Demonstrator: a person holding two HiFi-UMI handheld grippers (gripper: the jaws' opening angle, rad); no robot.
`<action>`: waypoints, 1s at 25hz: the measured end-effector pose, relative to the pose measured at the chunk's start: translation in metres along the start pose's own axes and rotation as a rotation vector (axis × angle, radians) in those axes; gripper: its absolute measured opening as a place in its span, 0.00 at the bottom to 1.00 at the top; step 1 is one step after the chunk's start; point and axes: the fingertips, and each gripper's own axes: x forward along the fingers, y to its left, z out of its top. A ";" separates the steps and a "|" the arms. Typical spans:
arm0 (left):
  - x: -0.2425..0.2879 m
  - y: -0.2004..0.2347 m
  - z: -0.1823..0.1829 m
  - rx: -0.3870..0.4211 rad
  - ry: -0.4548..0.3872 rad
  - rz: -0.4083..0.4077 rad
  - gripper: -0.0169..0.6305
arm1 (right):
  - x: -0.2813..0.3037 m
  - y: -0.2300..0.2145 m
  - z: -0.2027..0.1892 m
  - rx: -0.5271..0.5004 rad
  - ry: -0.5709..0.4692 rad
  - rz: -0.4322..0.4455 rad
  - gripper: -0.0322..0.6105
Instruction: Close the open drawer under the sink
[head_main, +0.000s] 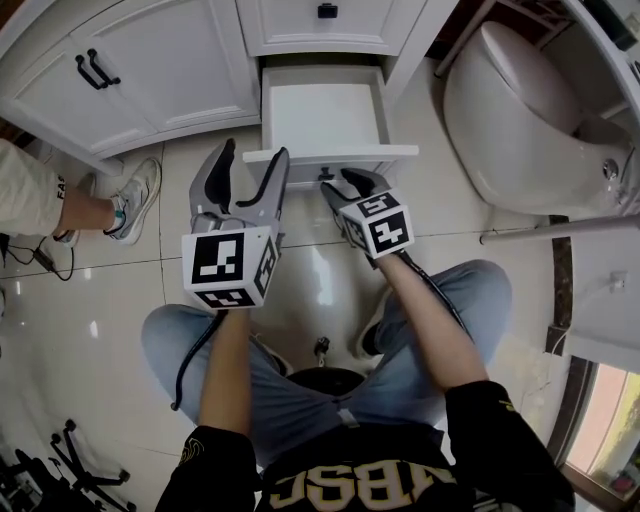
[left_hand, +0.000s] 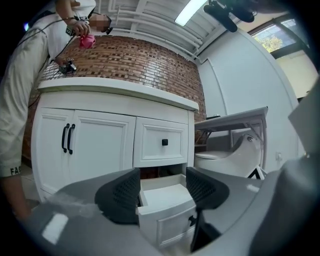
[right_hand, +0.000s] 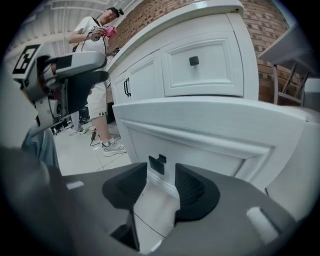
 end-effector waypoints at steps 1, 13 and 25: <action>0.005 0.000 0.000 -0.004 0.000 -0.002 0.47 | 0.005 -0.001 -0.002 -0.002 0.009 0.010 0.32; 0.020 -0.003 -0.020 0.026 0.055 -0.024 0.47 | 0.043 -0.022 0.024 -0.047 -0.006 -0.041 0.19; -0.002 0.009 -0.032 0.007 0.083 -0.014 0.47 | 0.087 -0.067 0.063 -0.016 -0.102 -0.133 0.19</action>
